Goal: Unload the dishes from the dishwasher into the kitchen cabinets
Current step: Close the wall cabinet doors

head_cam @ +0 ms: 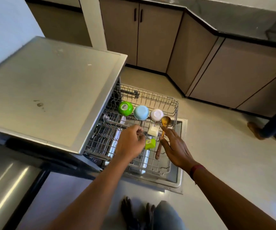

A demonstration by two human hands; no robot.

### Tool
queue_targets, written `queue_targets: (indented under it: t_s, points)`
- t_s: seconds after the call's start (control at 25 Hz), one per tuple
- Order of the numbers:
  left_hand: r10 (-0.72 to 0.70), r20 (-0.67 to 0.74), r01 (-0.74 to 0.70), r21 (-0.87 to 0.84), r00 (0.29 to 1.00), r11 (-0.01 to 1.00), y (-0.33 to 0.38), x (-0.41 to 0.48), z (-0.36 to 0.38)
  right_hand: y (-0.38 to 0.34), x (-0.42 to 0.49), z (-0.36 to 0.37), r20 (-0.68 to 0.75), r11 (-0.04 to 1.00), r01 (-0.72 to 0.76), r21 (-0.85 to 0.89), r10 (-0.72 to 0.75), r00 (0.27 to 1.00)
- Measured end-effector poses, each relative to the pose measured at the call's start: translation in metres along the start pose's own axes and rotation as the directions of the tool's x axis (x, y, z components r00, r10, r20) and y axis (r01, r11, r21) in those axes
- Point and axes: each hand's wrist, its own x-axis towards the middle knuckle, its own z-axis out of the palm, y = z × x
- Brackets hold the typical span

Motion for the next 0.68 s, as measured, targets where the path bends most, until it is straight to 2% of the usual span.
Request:
queue_targets:
  t_s: [0.12,0.2,0.28,0.4,0.48,0.56,0.6,0.68]
  points:
    - [-0.023,0.054,0.023,0.004,0.998,1.000,-0.005,0.004,0.019,0.016,-0.009,0.014,0.037,0.997,-0.077,0.022,0.076,0.996]
    - [-0.047,0.039,0.047,-0.011,0.998,0.999,-0.008,0.009,0.026,0.025,-0.007,0.021,0.067,0.997,-0.077,0.012,0.076,0.995]
    - [-0.098,-0.017,0.098,-0.013,0.995,0.995,-0.010,0.009,0.024,0.026,-0.001,0.025,0.106,0.998,-0.064,0.024,0.061,0.993]
    - [-0.151,-0.128,0.151,-0.009,0.980,0.988,-0.011,0.004,0.002,0.005,0.017,0.025,0.138,0.998,0.043,0.044,-0.049,0.989]
    - [-0.171,-0.265,0.179,0.004,0.949,0.984,-0.007,0.000,-0.025,-0.027,0.040,0.021,0.120,0.987,0.147,0.066,-0.154,0.981]
    - [-0.140,-0.482,0.169,0.017,0.865,0.986,0.007,-0.003,-0.064,-0.075,0.065,0.008,0.056,0.958,0.255,0.133,-0.265,0.963]
    - [-0.100,-0.608,0.145,0.024,0.788,0.989,0.018,-0.003,-0.088,-0.105,0.078,-0.002,0.010,0.927,0.330,0.180,-0.337,0.941]
    - [-0.008,-0.809,0.085,0.052,0.588,0.995,0.044,-0.006,-0.142,-0.171,0.102,-0.028,-0.112,0.816,0.505,0.281,-0.495,0.862]
